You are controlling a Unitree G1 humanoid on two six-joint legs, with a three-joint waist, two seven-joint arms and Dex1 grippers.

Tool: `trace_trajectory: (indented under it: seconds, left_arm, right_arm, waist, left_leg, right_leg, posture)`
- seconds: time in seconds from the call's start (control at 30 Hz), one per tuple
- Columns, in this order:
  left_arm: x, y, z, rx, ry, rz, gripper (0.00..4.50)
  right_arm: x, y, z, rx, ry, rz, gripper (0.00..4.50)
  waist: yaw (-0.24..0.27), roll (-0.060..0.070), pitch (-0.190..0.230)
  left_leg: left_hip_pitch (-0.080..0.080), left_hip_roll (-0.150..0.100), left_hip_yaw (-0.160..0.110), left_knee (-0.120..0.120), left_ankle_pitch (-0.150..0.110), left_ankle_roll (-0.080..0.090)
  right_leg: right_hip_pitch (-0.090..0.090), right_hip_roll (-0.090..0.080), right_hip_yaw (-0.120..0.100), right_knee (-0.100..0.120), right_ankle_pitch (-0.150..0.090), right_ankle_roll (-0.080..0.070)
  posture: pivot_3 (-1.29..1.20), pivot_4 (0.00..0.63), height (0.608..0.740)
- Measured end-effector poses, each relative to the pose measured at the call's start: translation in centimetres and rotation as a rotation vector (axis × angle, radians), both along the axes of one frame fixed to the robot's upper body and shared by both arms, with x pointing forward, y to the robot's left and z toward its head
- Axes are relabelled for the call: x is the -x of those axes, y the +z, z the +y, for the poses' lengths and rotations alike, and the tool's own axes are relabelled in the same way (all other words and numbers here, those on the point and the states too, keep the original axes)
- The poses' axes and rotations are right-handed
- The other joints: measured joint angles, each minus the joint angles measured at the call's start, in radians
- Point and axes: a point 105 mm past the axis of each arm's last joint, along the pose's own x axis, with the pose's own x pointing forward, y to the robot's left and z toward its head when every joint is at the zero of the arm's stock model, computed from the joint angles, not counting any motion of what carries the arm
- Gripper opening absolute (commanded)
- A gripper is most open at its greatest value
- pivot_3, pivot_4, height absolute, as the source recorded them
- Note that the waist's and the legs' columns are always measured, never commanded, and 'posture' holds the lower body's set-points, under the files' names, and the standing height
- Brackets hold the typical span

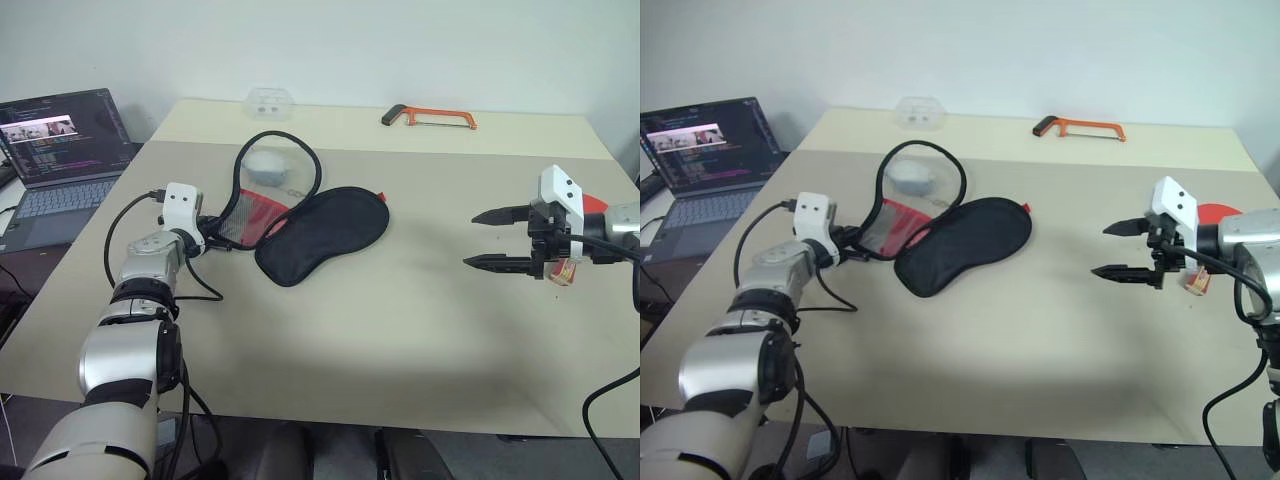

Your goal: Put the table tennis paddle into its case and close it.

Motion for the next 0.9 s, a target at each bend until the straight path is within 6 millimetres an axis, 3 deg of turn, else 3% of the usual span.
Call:
trace_trajectory:
  seconds: [0.23,0.4,0.53,0.73,0.9]
  left_arm:
    - [0.5,0.6,-0.2,0.061,0.025,-0.051,0.05]
    - [1.1,3.6,-3.8,0.141,0.049,-0.178,0.05]
    - [2.6,5.9,-6.8,0.195,0.118,-0.27,0.05]
    - [4.7,6.5,-11.6,0.206,0.143,-0.308,0.05]
    - [5.2,6.1,-12.8,0.244,0.202,-0.29,0.05]
  right_arm:
    - [-0.1,0.0,0.0,-0.003,-0.004,-0.005,4.5]
    - [-0.2,-0.1,0.1,-0.01,-0.001,-0.006,4.5]
    - [-0.3,-0.1,0.1,-0.011,0.003,-0.009,4.5]
    - [-0.3,-0.2,0.2,-0.012,0.004,-0.01,4.5]
    - [-0.2,-0.3,0.1,-0.012,0.004,-0.004,4.5]
  waist:
    - [0.0,0.0,0.0]
    - [0.004,0.0,0.0]
    - [0.005,0.0,0.0]
    - [0.006,0.0,0.0]
    - [0.005,0.0,0.0]
  left_leg:
    - [0.0,0.002,-0.001,0.0,0.0,0.0]
    - [-0.002,0.002,-0.004,0.001,0.0,0.0]
    - [-0.002,0.002,-0.006,0.002,0.0,0.0]
    - [0.002,-0.001,-0.016,0.003,0.0,0.001]
    - [0.002,-0.002,-0.02,0.007,0.0,0.001]
  right_leg:
    - [0.0,-0.002,0.0,0.0,0.0,0.0]
    - [0.001,-0.004,-0.002,0.0,0.0,0.0]
    - [0.002,-0.004,-0.004,-0.001,0.0,0.0]
    - [0.014,-0.003,-0.012,-0.004,0.0,0.0]
    - [0.017,-0.003,-0.013,-0.004,0.0,0.0]
  posture:
    - [0.0,0.15,0.74]
    - [0.0,0.15,0.74]
    - [0.0,0.15,0.74]
    - [0.0,0.15,0.74]
    - [0.0,0.15,0.74]
